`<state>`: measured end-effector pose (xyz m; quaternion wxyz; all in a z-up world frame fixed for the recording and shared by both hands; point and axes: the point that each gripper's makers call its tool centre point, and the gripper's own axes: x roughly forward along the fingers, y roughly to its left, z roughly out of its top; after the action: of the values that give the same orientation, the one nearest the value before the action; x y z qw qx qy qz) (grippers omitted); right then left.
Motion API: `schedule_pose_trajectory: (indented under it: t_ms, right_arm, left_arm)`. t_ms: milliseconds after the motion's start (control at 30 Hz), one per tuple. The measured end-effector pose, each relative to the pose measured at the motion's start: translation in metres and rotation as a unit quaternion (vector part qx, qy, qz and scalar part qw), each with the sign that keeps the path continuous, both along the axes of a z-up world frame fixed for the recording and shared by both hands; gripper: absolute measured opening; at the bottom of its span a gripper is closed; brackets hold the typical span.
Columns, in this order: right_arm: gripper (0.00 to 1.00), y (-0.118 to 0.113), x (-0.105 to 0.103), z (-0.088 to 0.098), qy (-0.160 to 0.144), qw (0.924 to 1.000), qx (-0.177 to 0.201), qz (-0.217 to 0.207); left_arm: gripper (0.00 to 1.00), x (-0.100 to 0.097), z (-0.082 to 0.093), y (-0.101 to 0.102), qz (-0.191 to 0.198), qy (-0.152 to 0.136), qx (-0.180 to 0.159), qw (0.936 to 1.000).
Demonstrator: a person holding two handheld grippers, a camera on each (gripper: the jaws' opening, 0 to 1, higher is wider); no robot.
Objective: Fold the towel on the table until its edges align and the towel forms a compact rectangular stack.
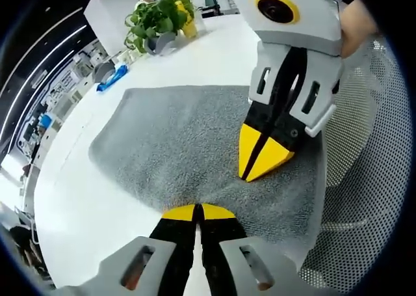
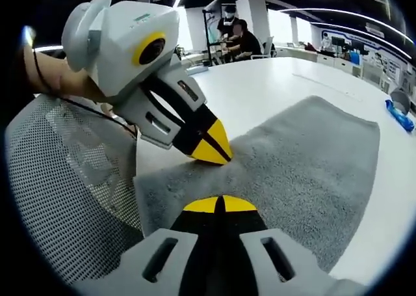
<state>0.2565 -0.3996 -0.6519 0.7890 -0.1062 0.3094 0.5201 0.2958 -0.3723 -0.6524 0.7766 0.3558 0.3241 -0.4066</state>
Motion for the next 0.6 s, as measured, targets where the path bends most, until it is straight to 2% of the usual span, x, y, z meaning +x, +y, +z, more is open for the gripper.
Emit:
schedule_pose_trajectory:
  t_ms: [267,600]
  right_arm:
    - [0.00,0.0028,-0.0003,0.0004,0.008,0.9999,0.012,0.000]
    - [0.00,0.0069,-0.0002,-0.0005,-0.008,0.9998,0.014,0.013]
  left_arm:
    - [0.01,0.0024,-0.0002,0.0035,0.012,-0.001,0.002,0.9999]
    - [0.01,0.0044,-0.0004,0.0073,0.017,-0.007,0.009,0.9998]
